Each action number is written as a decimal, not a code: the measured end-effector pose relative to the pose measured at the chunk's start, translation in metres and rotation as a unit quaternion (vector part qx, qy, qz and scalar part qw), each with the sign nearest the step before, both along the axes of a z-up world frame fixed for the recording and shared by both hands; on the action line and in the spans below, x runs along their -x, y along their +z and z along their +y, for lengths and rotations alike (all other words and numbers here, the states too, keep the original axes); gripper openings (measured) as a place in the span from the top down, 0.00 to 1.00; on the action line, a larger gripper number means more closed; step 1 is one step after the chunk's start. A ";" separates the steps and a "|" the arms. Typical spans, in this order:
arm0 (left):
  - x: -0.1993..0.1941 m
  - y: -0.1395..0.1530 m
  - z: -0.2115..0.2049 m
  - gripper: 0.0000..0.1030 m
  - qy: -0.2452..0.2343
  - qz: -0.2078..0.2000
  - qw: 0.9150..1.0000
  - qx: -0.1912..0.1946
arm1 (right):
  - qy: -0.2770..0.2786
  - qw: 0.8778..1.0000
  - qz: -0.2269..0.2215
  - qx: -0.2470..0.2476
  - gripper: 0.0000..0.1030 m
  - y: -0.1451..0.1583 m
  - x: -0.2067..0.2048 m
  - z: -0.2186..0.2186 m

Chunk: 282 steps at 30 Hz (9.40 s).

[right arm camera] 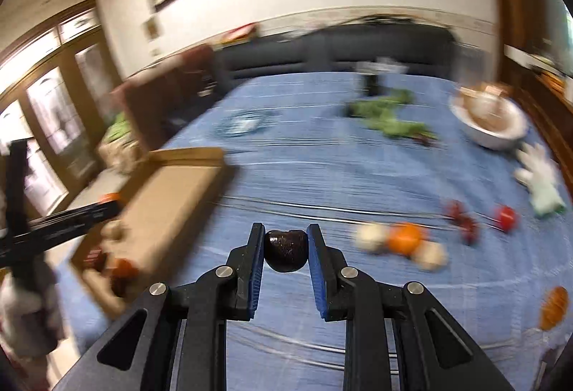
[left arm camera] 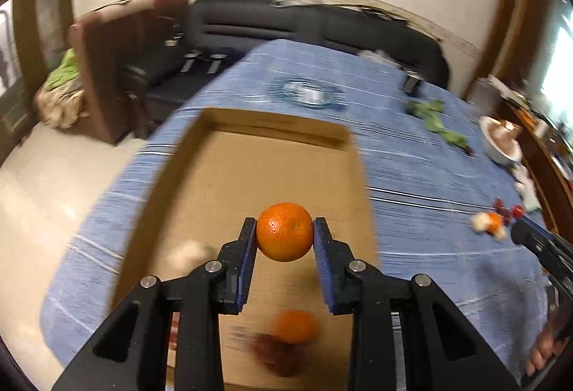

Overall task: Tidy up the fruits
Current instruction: 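Carry the orange and dark plum into the tray and open both tools, then grasp a white cube with the left tool while the right tool grasps a round white cake, then carry the white cube and round cake into the tray and open both tools, then move both open tools back toward the remaining fruit on the table, then grasp the last orange with the left tool while the right tool grasps the red tomato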

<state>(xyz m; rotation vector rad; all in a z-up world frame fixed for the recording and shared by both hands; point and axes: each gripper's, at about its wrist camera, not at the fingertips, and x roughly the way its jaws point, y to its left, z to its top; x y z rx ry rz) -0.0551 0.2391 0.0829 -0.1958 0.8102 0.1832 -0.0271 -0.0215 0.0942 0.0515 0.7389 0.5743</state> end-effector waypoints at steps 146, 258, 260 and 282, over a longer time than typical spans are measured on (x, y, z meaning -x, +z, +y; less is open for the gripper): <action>-0.011 -0.035 0.042 0.66 -0.009 0.044 0.998 0.045 | 0.127 0.988 0.053 0.064 0.71 -0.056 -0.011 0.154; 0.041 0.019 -0.150 0.16 -0.138 -0.035 0.988 0.059 | -0.256 0.966 0.024 0.039 0.35 -0.018 0.045 -0.233; 0.027 0.018 -0.172 0.16 -0.164 -0.029 0.985 0.046 | -0.272 0.962 0.024 0.030 0.35 -0.015 0.043 -0.250; -0.095 -0.040 -0.269 0.16 -0.234 0.019 0.971 0.040 | -0.276 0.955 0.108 -0.033 0.36 -0.085 -0.118 -0.246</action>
